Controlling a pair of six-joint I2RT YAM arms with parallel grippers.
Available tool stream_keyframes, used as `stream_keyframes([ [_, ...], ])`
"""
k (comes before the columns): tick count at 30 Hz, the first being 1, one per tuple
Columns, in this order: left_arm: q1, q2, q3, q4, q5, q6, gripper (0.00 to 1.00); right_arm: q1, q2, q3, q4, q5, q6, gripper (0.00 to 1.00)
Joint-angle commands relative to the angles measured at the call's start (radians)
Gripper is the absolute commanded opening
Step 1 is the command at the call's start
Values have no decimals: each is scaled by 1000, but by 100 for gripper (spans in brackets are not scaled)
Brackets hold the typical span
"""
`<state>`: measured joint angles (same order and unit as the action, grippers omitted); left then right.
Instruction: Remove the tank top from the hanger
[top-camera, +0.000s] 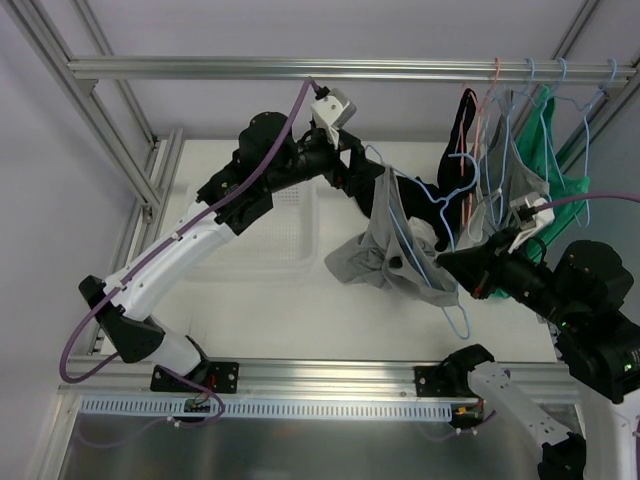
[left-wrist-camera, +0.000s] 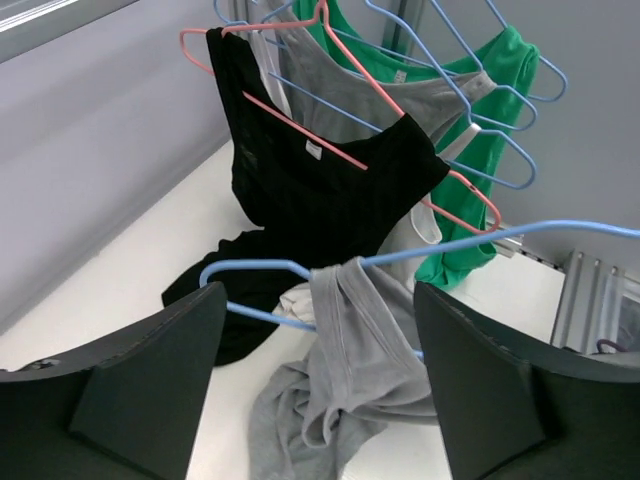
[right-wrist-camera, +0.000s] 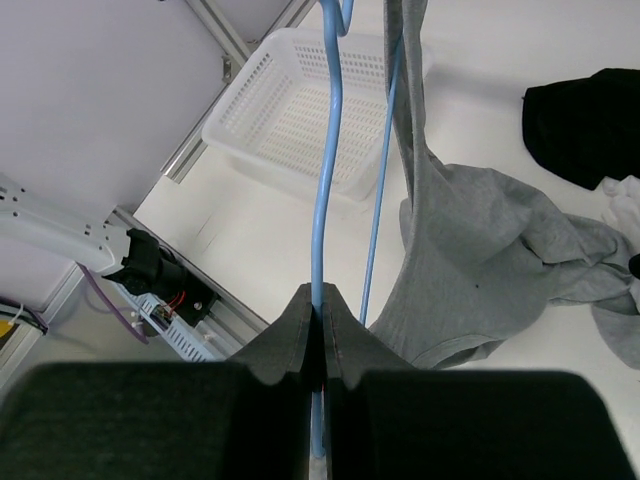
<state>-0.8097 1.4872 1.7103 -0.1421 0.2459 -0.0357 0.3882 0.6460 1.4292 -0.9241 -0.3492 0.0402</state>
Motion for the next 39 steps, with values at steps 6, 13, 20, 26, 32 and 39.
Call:
stream_keyframes([
  [6,0,73,34,61,7,39,72,3,12,43,33,-62,10,0],
  [13,-2,50,-40,73,47,-24,79,3,27,57,41,-16,-17,0],
  [20,-14,44,-84,131,64,-36,62,3,35,51,67,-51,-16,0],
  [26,-14,64,-64,134,41,-38,12,3,27,56,71,-57,-22,0],
  [32,-14,-4,-67,131,-294,-98,0,3,23,51,-39,6,-137,0],
  [39,-14,-84,-29,107,-613,-164,0,3,-46,65,-220,-85,-275,0],
])
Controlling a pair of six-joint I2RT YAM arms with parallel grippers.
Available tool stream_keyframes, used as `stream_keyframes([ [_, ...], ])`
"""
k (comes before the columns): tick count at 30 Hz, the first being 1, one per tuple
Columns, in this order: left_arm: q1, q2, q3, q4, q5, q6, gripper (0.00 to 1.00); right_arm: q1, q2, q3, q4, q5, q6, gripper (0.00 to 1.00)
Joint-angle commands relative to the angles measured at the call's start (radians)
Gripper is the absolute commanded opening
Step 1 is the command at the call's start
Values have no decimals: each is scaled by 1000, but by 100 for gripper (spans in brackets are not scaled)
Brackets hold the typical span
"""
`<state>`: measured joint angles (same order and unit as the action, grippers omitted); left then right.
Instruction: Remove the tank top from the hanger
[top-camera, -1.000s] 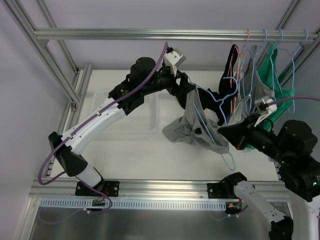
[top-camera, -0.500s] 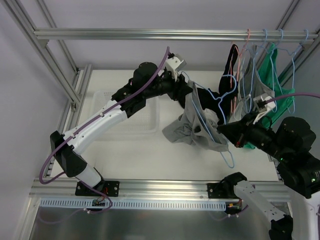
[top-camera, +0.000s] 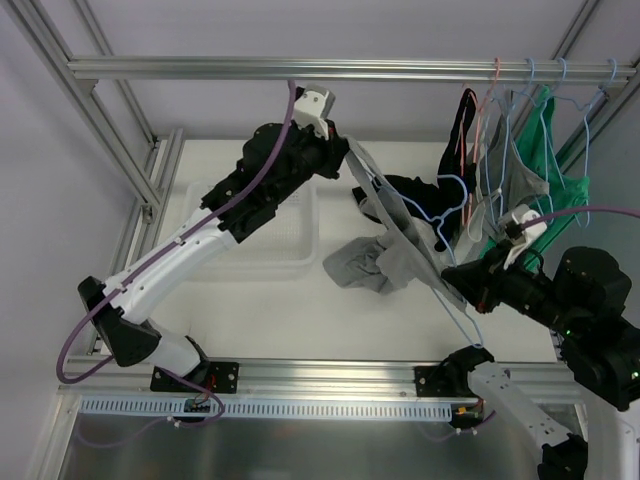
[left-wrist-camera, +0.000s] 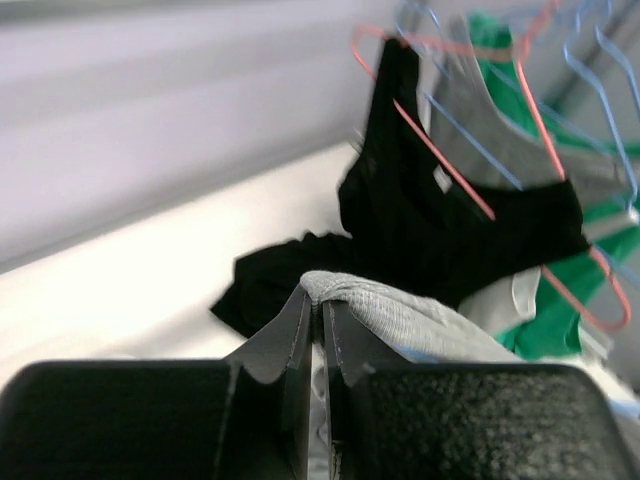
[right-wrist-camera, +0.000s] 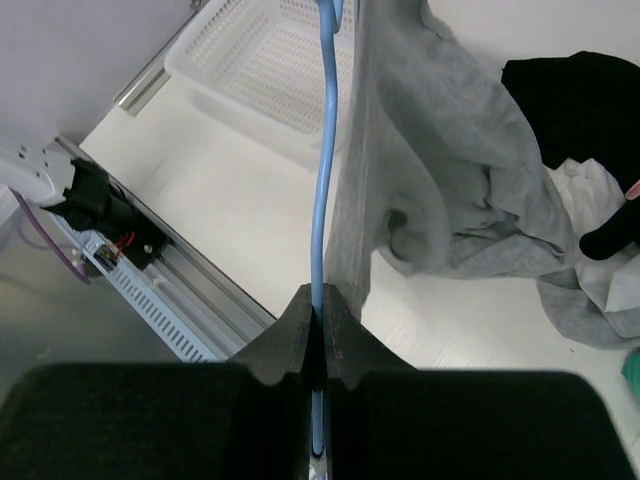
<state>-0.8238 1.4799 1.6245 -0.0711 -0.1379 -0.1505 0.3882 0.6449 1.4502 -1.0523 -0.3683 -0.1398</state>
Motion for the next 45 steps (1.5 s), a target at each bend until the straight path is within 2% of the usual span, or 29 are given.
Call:
stream_keyframes([
  [1,0,-78,63,34,-253,-55,0,5,-54,53,-103,-73,-110,0],
  [5,2,-55,103,13,-232,-66,0,3,-112,79,-85,-86,-133,0],
  [9,2,-37,104,-16,-131,-93,0,3,-178,70,14,-127,-132,0],
  [14,2,-21,107,-33,191,-119,0,3,-209,43,98,-153,-138,0],
  [19,-1,-49,22,-33,418,-230,0,3,-223,-37,245,-201,-95,0],
  [22,-14,-82,-93,-26,500,-306,0,3,-228,-114,421,-164,-6,0],
  [24,-24,-108,-236,35,541,-361,0,3,-229,-207,572,-139,63,0],
  [25,-29,-136,-297,86,572,-383,0,3,-229,-247,625,-146,81,0],
  [26,-35,-147,-415,225,602,-412,0,3,-228,-290,752,-152,104,0],
  [30,-57,-164,-607,486,707,-540,0,3,-199,-476,1052,-175,262,0],
  [32,-99,-145,-646,527,713,-538,0,3,-192,-556,1206,-152,295,0],
  [35,-133,-127,-713,670,725,-575,0,3,-212,-645,1337,-98,325,0],
  [37,-135,-136,-753,799,710,-650,0,3,-231,-659,1338,-74,319,0],
  [39,-135,-161,-776,775,603,-661,0,3,-249,-666,1307,-58,306,0],
  [45,-132,-331,-738,438,177,-659,0,3,-315,-617,1106,-67,206,0],
])
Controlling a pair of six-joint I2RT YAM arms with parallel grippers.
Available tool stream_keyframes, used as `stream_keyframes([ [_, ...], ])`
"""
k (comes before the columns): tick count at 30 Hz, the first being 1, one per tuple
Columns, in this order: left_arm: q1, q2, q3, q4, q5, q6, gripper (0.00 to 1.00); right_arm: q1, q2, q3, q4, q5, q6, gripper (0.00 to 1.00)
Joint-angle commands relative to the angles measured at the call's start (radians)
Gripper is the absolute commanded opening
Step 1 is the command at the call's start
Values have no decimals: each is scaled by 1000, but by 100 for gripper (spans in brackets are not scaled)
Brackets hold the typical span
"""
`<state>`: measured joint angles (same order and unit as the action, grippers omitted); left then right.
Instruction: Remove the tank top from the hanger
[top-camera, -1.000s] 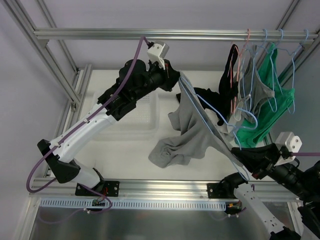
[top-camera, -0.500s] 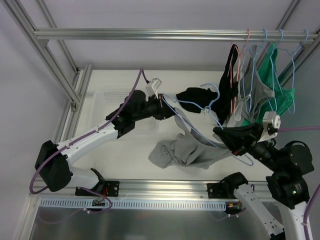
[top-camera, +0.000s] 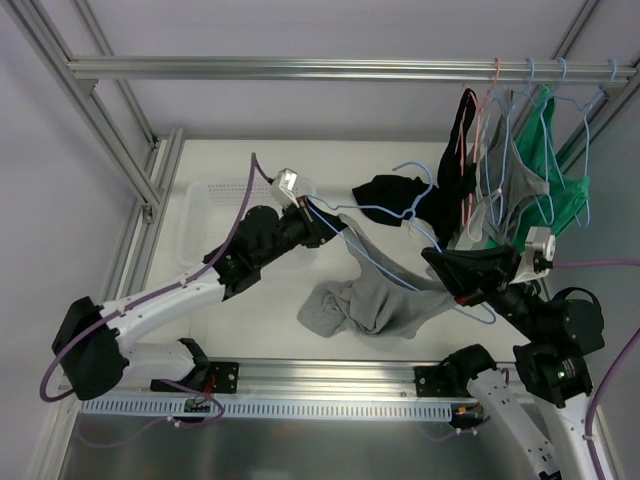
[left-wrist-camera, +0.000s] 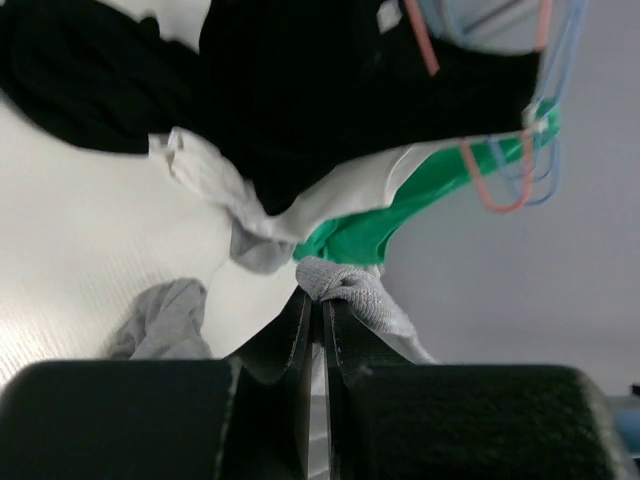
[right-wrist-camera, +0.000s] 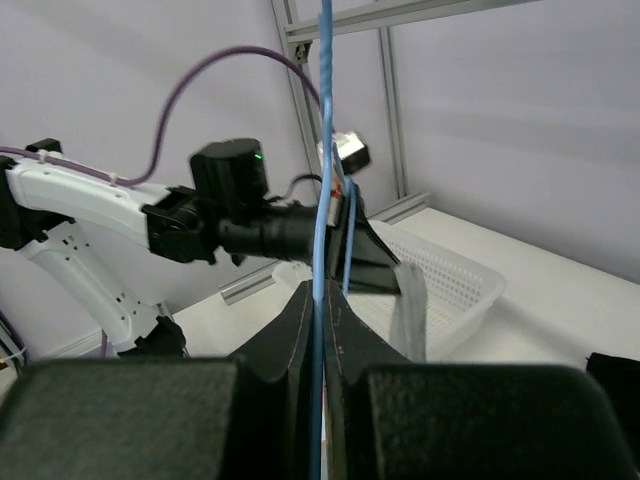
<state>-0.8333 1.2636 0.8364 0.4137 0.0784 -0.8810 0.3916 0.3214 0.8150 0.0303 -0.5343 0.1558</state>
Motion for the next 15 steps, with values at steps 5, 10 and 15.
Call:
stream_keyframes([
  [5,-119,-188,64,-148,-221,54,0,0,-48,50,-119,85,-147,1],
  [10,-119,-207,82,-148,-287,42,0,0,-76,56,-162,91,-147,0],
  [15,-104,-234,139,-153,-356,40,0,0,-94,75,-222,76,-197,0],
])
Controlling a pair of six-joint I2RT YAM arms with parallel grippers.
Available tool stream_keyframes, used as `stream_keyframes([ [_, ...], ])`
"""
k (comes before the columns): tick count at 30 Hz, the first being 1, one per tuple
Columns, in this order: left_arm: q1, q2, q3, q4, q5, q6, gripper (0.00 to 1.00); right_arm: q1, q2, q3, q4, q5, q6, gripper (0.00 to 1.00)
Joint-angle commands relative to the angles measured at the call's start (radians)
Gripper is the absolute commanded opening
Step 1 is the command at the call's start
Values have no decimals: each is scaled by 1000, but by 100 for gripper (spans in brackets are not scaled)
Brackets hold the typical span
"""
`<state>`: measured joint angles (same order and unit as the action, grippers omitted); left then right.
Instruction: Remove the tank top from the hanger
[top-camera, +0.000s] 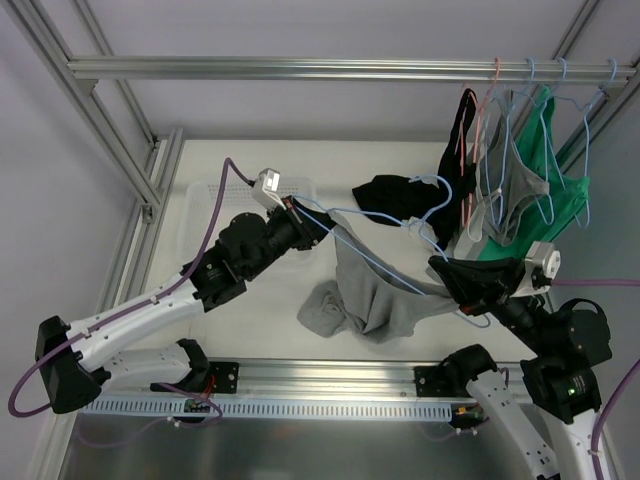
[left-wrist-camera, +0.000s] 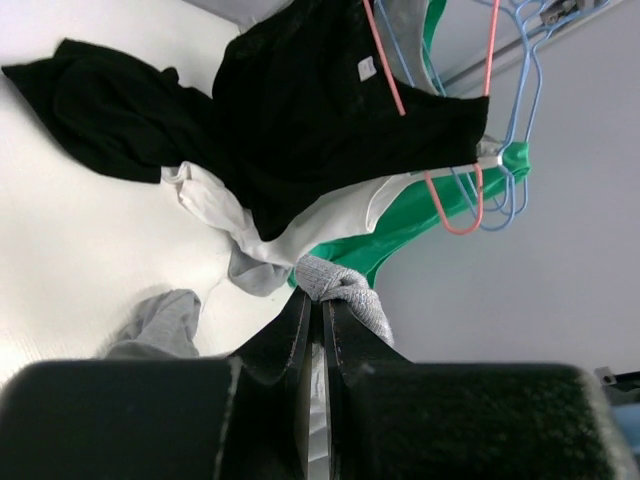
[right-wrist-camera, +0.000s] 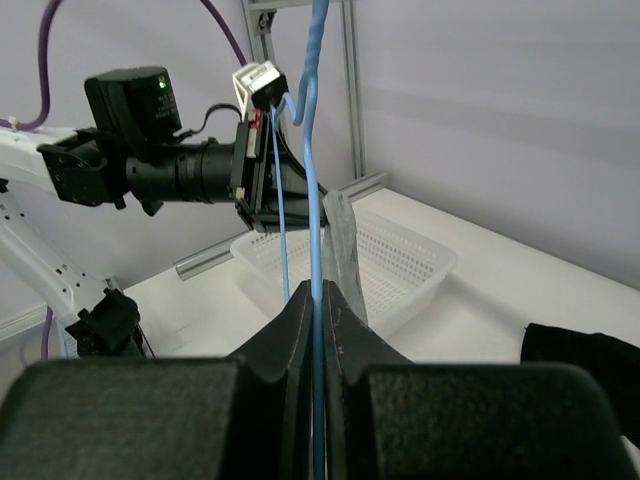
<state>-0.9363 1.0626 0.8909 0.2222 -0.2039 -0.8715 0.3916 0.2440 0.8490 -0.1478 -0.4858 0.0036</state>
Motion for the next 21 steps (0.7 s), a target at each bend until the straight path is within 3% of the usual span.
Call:
stream_keyframes([
  [1,-1,-35,118,36,-80,43,0,0,-23,44,-67,26,-57,0],
  [7,13,-21,206,-26,-118,134,0,1,-54,81,-171,-23,-134,0],
  [14,112,-1,201,-66,-32,53,0,0,-103,64,-185,-37,-158,0],
  [18,226,31,264,-95,147,55,0,0,-81,82,-243,-106,-210,0],
  [21,280,80,391,-147,290,118,0,0,-61,99,-308,-168,-240,0],
])
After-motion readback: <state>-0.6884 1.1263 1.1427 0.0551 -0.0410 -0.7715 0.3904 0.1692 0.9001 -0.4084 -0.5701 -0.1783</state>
